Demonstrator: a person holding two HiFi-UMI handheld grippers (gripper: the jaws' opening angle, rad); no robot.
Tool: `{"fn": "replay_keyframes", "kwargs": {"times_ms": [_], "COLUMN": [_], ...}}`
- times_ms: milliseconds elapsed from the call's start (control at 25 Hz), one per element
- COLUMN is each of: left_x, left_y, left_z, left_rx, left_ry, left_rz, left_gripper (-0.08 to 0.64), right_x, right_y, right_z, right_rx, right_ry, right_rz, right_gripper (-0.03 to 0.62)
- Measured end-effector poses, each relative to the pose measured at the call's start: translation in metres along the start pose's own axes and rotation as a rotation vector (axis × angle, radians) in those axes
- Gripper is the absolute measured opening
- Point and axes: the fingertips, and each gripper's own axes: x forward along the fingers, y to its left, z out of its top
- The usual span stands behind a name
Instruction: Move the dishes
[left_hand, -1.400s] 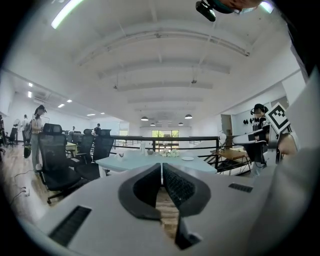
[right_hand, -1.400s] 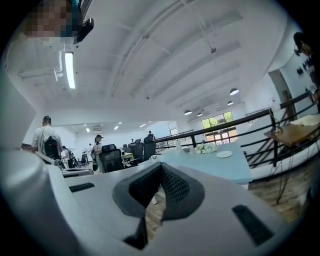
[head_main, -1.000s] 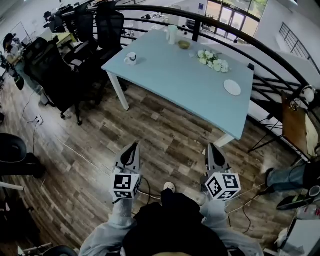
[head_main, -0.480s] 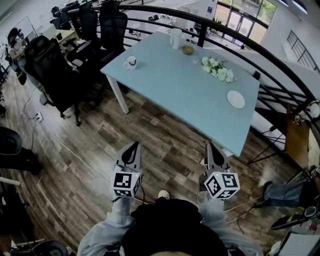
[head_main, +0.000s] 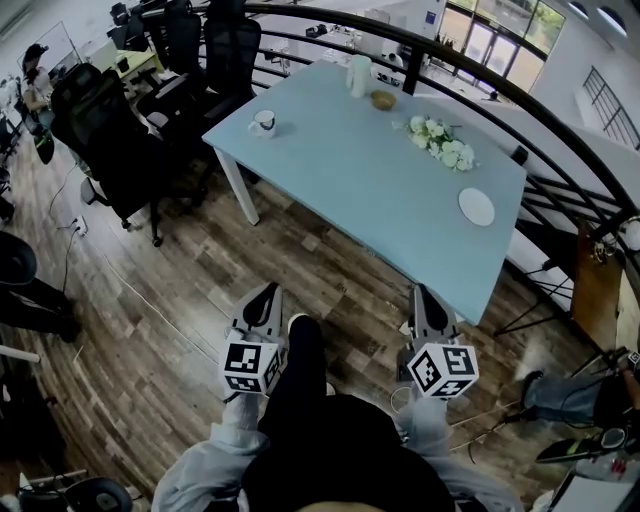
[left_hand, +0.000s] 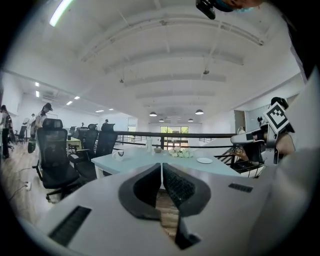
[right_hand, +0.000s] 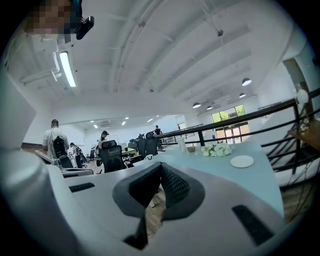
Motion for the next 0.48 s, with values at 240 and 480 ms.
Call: {"fn": "replay_keyframes", "kwargs": {"times_ms": [240,480], "left_x": [0.049,0.119], "left_y": [0.002,0.033], "left_z": [0.005,0.013], "left_rx": [0.01,0.014], "left_ry": [0.001,0.008], "left_rz": [-0.054,-0.099], "left_gripper": [0.025,0.025], "right_x": [0.038,0.099], "right_y": [-0.021,-0.03], "right_z": [0.002,0.014], "right_rx": [0.03,0.034], "right_ry": [0.006,0.007], "right_rz": [-0.04,-0.07], "right_gripper": [0.009,0.008]}}
